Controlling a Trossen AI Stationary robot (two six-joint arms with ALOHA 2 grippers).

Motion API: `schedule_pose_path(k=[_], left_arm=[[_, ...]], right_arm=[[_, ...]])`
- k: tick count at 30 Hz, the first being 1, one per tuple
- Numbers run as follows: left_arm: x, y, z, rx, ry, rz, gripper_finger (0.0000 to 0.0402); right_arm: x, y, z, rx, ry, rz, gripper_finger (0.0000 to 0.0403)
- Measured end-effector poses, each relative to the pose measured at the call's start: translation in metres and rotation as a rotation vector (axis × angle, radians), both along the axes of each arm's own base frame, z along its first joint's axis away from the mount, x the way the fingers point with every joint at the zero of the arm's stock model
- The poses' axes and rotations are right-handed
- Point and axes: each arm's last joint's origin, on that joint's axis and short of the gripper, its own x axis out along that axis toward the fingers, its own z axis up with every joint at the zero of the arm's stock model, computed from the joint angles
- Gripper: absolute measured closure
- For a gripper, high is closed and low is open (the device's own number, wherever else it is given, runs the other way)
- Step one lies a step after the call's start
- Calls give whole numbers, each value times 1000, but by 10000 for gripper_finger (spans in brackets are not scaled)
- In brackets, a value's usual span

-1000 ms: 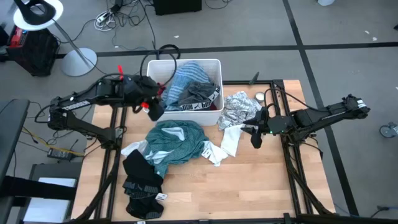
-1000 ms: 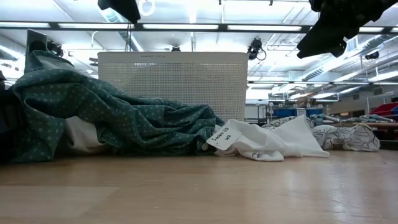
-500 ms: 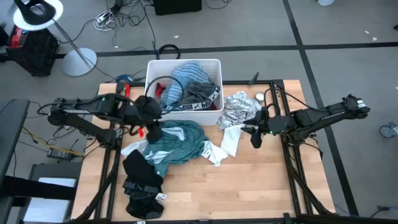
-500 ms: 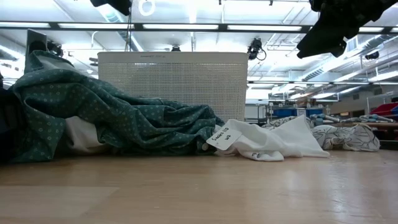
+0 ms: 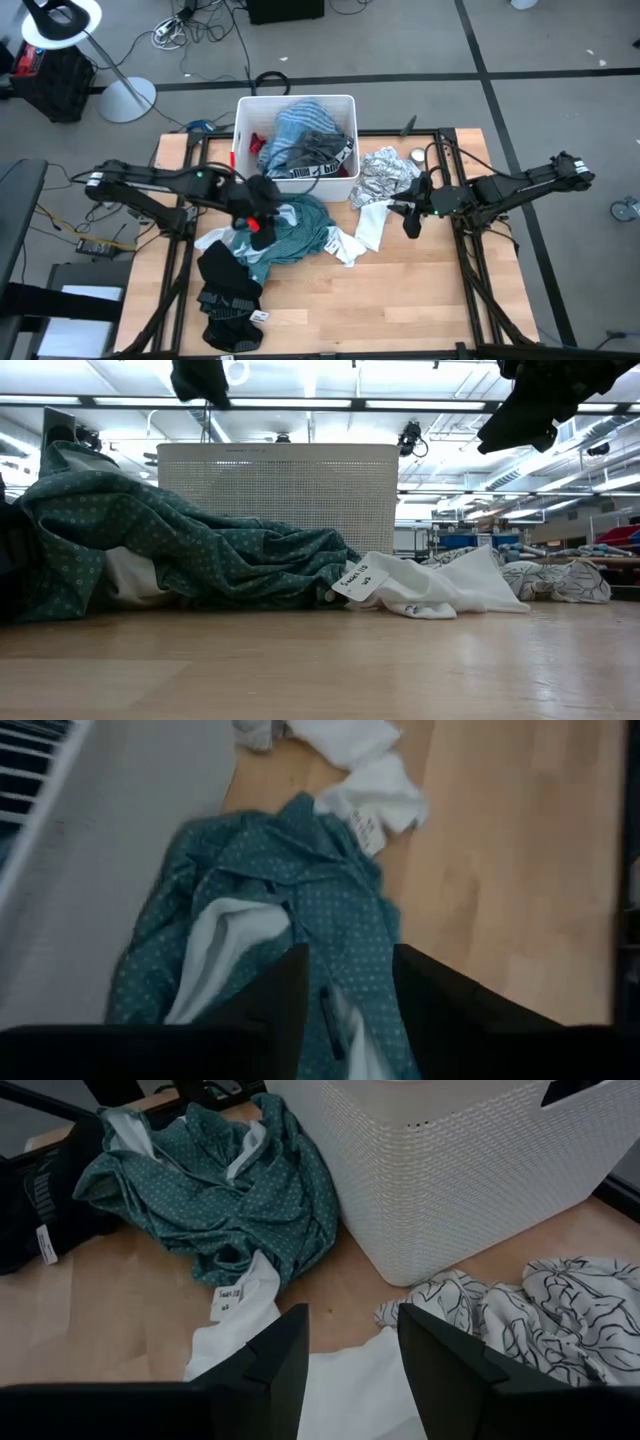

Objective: Sort clothes
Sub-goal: Put the green patterned long sleeve shirt into the white laundry bin

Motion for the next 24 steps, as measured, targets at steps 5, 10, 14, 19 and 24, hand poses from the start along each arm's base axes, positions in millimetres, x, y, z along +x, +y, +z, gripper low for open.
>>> schedule_pose_path(k=[5,10,14,19,24], left_arm=[[19,-2,-23,61,76,-30,224],[43,-9,-47,65,119,-32,221],[57,-14,-68,79,182,-54,224],[69,-15,-87,59,224,-24,225],[78,-19,-103,31,257,-21,225]], right_arm=[[0,0,0,0,1,1,247],[0,0,0,0,-1,1,247],[0,0,0,1,-1,2,247],[0,0,0,3,1,6,247],[0,0,0,4,1,6,247]])
